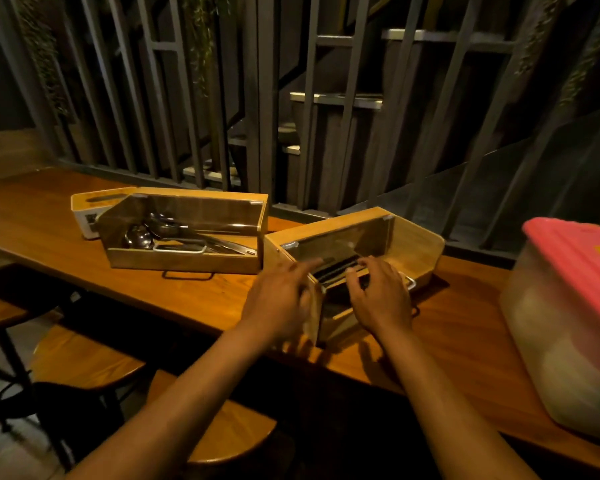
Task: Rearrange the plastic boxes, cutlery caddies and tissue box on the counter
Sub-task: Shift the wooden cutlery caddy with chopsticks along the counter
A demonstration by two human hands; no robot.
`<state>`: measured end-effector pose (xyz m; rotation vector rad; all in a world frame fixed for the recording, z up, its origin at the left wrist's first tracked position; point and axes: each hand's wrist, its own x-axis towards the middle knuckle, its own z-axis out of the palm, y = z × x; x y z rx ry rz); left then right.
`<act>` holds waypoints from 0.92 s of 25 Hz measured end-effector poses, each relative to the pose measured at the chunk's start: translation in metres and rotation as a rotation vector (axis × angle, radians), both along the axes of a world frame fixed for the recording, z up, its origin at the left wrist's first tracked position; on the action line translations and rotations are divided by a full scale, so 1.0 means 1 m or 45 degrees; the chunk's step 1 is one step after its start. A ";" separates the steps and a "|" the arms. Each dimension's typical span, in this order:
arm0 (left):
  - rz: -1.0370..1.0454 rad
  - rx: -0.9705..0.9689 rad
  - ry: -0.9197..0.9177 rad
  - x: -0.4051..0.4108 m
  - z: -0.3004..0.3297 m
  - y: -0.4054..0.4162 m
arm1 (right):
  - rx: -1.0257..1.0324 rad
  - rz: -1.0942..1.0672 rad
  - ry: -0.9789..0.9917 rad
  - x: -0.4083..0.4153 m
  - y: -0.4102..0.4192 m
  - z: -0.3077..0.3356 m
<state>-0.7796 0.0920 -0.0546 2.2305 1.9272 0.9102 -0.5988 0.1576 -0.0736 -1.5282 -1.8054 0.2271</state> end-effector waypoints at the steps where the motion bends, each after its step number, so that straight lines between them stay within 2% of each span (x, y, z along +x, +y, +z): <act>1: 0.079 0.034 -0.132 -0.014 0.002 0.018 | -0.080 0.035 -0.046 -0.010 -0.003 0.003; 3: 0.251 -0.008 -0.329 -0.041 0.006 0.059 | -0.220 0.144 -0.257 -0.033 -0.010 0.003; 5: 0.328 -0.138 -0.330 -0.056 0.005 0.090 | -0.228 0.199 -0.392 -0.043 -0.013 -0.003; 10: 0.321 -0.207 -0.418 -0.047 -0.013 0.106 | -0.093 0.180 -0.370 -0.002 -0.019 -0.011; 14: 0.167 -0.343 -0.817 -0.015 -0.024 0.089 | -0.063 0.112 -0.272 0.045 -0.036 -0.019; 15: 0.133 -0.341 -0.858 -0.005 -0.026 0.084 | -0.065 0.082 -0.226 0.053 -0.040 -0.020; 18: 0.090 -0.327 -0.841 0.032 -0.030 0.063 | -0.057 0.004 -0.100 0.082 -0.054 -0.028; 23: 0.194 -0.230 -0.734 0.103 -0.034 0.037 | 0.026 -0.009 -0.043 0.143 -0.073 -0.032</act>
